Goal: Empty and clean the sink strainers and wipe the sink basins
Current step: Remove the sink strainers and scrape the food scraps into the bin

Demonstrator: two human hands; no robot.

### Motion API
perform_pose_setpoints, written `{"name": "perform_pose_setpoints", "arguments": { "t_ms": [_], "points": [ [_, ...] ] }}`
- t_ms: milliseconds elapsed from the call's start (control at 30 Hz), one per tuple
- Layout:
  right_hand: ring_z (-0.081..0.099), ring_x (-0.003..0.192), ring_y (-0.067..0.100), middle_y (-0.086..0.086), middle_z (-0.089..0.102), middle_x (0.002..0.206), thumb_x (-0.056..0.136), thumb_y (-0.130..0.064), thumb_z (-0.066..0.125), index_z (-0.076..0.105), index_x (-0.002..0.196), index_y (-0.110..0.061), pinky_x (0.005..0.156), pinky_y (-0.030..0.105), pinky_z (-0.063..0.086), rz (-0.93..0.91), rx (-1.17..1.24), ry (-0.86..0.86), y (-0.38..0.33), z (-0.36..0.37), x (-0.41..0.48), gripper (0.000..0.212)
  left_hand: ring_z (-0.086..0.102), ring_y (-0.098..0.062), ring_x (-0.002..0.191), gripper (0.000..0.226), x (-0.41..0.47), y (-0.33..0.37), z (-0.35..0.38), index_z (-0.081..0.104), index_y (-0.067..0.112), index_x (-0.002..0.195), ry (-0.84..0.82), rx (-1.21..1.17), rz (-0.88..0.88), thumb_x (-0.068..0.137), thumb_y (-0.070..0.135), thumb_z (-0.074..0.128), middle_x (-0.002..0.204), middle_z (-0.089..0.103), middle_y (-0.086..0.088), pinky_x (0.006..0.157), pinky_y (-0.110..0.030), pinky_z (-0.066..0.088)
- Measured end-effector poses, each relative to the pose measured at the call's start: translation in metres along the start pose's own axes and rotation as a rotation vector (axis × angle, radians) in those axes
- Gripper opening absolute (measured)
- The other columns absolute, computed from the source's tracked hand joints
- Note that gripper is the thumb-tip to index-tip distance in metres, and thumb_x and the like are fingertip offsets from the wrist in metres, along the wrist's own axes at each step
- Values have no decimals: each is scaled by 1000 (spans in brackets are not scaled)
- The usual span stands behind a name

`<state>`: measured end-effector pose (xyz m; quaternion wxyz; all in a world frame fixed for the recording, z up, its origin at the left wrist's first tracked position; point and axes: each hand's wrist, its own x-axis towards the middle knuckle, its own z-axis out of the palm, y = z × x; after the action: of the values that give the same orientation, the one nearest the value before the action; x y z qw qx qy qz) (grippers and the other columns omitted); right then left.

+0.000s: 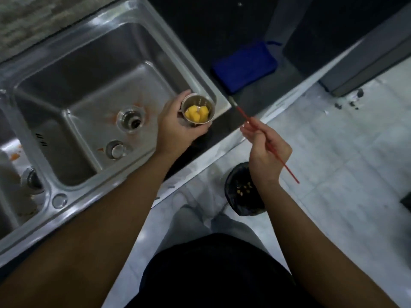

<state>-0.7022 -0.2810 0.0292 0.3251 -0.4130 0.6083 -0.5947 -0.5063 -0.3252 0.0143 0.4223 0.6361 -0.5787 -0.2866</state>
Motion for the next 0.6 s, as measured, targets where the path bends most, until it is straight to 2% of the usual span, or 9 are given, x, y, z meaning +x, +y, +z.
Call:
{"name": "perform_pose_setpoints", "arguments": {
  "t_ms": [100,167,267,333,400,467,533,600],
  "points": [
    [78,91,26,18,77,98,95,-5,50,73,112,7,85,49,63,13,-36,111,4,-46,4,30,61,-6,114,81,-11,30,50,58,18,134,-50,-22,93,62,35,92,124,64,1,95,-17,50],
    [78,90,22,14,77,98,96,-6,51,73,112,4,83,47,63,-1,-77,171,10,-75,4,29,60,-5,117,84,-23,42,82,56,17,137,-114,-24,124,63,34,92,125,63,4,97,-22,51],
    [78,87,20,12,77,98,97,-5,52,73,112,4,80,46,64,-46,-146,262,29,-116,1,28,57,-8,125,91,-46,48,126,49,22,144,-256,-25,69,64,36,90,133,60,7,102,-33,53],
    [78,86,23,15,77,97,97,-3,52,73,112,5,79,48,64,-31,-143,300,44,-139,-5,26,55,-7,128,93,-60,44,151,47,24,145,-342,-7,23,64,35,91,137,59,8,103,-31,52],
    [78,84,24,15,77,96,96,-2,53,74,110,4,78,50,64,18,-145,318,61,-159,-13,26,54,-3,127,90,-72,34,173,48,25,143,-416,22,-4,65,35,92,137,60,9,103,-20,51],
    [78,76,23,14,77,92,93,-3,52,75,106,2,71,50,64,88,-157,311,79,-171,-22,27,53,-1,123,86,-80,20,193,51,23,141,-486,66,-10,65,32,92,135,61,7,101,-16,49],
    [76,68,20,12,78,90,91,-4,52,76,104,1,64,49,63,135,-176,271,97,-181,-30,28,54,-6,124,84,-86,3,212,52,21,140,-563,112,-13,66,25,92,135,62,4,103,-22,49],
    [75,66,17,9,78,90,90,-7,52,77,102,-1,65,45,64,163,-222,211,116,-188,-37,28,55,-12,126,83,-90,-12,229,52,19,140,-633,153,-21,67,20,92,135,61,1,104,-28,50]
  ]
}}
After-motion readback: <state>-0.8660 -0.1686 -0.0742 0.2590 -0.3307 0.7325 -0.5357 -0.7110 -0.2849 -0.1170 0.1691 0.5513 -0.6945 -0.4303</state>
